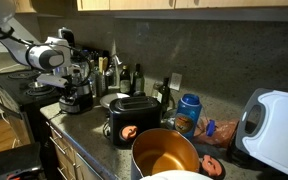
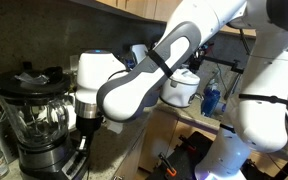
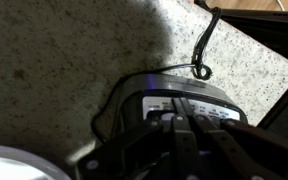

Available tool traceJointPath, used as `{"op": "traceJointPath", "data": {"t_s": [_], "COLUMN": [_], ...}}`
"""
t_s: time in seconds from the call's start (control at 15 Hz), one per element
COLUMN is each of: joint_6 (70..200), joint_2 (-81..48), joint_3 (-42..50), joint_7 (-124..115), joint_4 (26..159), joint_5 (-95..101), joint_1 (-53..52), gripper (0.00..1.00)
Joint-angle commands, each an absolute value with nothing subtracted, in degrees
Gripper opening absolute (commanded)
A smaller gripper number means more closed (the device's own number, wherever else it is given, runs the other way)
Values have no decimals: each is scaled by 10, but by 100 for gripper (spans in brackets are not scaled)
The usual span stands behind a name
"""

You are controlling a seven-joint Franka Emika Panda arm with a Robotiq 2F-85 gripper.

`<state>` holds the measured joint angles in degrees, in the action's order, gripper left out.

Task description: Push a button on the blender

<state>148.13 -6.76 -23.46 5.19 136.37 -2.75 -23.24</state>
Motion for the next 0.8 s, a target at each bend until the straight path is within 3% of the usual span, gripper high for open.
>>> {"op": "traceJointPath", "data": {"t_s": [0.0,0.73], "joint_6": [1505,1472], "joint_2": [-66,-40], "joint_3": [-241,-243], "joint_7": [52,70], "joint_4": [1371,1374], "joint_5": [-46,-68], "joint_1": [-231,-227], "gripper": [1,1]}}
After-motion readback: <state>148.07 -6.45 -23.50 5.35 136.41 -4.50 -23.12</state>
